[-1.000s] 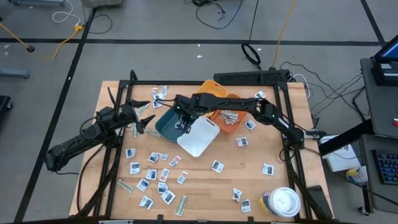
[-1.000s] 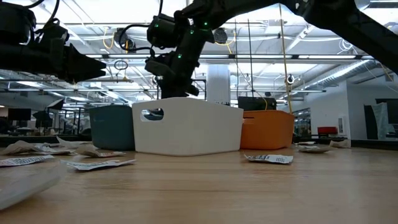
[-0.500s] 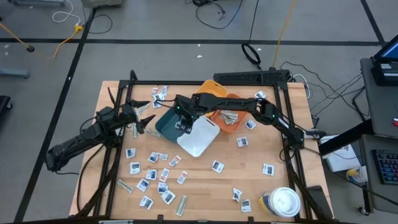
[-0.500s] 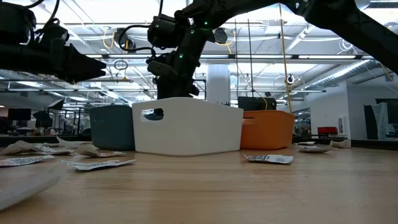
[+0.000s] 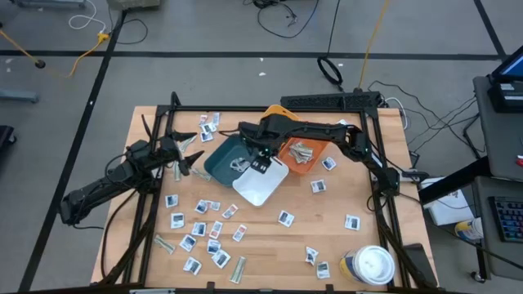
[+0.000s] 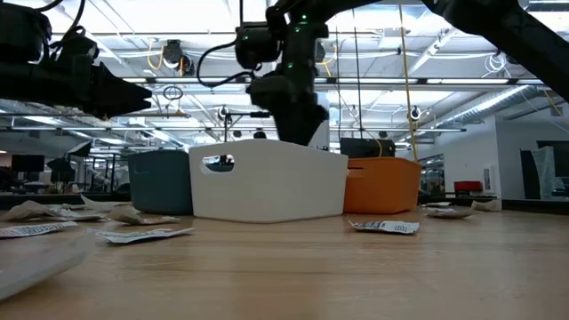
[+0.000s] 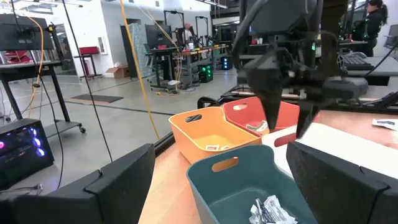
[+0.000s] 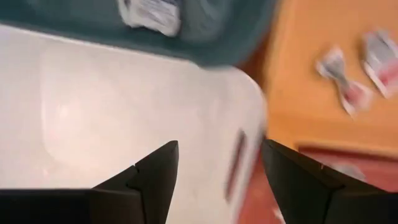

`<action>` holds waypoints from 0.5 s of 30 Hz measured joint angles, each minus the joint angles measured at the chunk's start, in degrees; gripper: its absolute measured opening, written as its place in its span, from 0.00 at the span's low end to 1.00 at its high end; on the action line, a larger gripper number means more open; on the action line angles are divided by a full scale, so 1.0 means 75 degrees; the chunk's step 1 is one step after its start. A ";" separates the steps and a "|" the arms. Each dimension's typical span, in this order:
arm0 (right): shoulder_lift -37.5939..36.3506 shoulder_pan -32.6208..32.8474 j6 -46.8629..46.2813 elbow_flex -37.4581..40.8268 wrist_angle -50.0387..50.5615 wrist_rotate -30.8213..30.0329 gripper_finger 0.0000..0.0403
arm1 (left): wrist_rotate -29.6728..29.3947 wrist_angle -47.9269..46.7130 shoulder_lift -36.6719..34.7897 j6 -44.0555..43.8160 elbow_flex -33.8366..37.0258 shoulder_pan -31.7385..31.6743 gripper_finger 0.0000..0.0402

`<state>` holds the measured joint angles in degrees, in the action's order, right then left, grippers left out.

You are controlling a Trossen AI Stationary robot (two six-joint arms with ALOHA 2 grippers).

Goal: Pick & Place First Aid Supplies
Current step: Put the blue alcohol pad into the blue bin

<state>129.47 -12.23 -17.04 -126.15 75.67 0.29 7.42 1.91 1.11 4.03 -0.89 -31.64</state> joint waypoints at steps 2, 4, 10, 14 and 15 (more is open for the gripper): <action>-0.0039 -0.0014 -0.0065 -0.0014 0.0180 -0.0017 0.56 | 0.0003 -0.0001 -0.0001 0.0000 0.0002 0.0003 0.91; -0.0124 -0.0018 -0.0064 -0.0007 0.0241 -0.0033 0.56 | 0.0003 -0.0002 0.0000 0.0000 0.0001 0.0001 0.91; -0.0191 -0.0006 -0.0040 -0.0015 0.0049 -0.0023 0.55 | 0.0000 -0.0008 0.0002 0.0000 0.0000 0.0000 0.91; -0.0176 -0.0007 -0.0057 -0.0012 0.0250 -0.0029 0.55 | 0.0001 -0.0008 0.0002 0.0000 0.0003 0.0001 0.91; -0.0188 -0.0021 -0.0091 -0.0012 0.0293 -0.0029 0.55 | 0.0001 -0.0008 0.0002 0.0000 0.0001 0.0001 0.92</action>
<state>128.06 -12.39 -17.73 -126.23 77.87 0.08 7.43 1.85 1.13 4.03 -0.87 -31.63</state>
